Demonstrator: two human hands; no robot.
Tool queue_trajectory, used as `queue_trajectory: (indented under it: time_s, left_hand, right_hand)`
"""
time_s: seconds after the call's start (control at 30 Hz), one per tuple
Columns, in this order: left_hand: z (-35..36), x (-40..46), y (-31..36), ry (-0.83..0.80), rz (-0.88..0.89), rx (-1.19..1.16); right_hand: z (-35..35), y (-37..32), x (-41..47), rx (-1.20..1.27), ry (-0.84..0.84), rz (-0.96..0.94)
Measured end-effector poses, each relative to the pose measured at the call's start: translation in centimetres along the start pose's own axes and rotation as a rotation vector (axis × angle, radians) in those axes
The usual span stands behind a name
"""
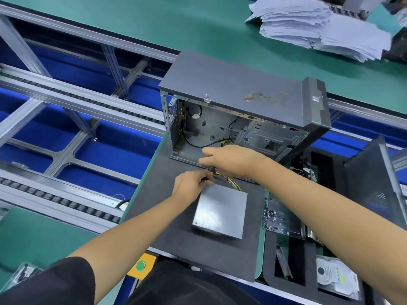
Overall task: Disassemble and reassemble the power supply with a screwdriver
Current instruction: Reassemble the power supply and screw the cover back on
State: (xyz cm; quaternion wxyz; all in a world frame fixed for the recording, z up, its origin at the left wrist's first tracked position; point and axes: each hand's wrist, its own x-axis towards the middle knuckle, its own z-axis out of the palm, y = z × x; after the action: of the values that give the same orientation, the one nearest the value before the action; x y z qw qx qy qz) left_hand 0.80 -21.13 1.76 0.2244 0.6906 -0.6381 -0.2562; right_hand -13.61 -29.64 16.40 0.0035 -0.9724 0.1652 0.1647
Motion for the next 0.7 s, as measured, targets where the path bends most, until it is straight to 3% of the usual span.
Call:
queue_trajectory:
  time_s: [0.27, 0.37, 0.47, 0.53, 0.7]
  left_hand:
    - [-0.6, 0.0, 1.1, -0.021, 0.126, -0.310]
    - [-1.3, 0.9, 0.3, -0.119, 0.155, -0.338]
    - [-2.2, 1.7, -0.1, -0.285, 0.244, -0.324]
    - [-3.0, 2.1, 0.0, -0.319, 0.219, -0.399]
    - [-3.6, 2.7, 0.3, -0.215, 0.178, -0.530]
  right_hand:
    - [1.0, -0.5, 0.8, 0.061, -0.040, 0.243]
    - [0.4, 0.0, 0.1, 0.097, -0.014, 0.123]
    - [-0.2, 0.3, 0.1, -0.037, -0.034, -0.023]
    - [-0.2, 0.3, 0.6, -0.071, -0.030, 0.067]
    - [0.2, -0.6, 1.1, -0.088, -0.072, 0.253]
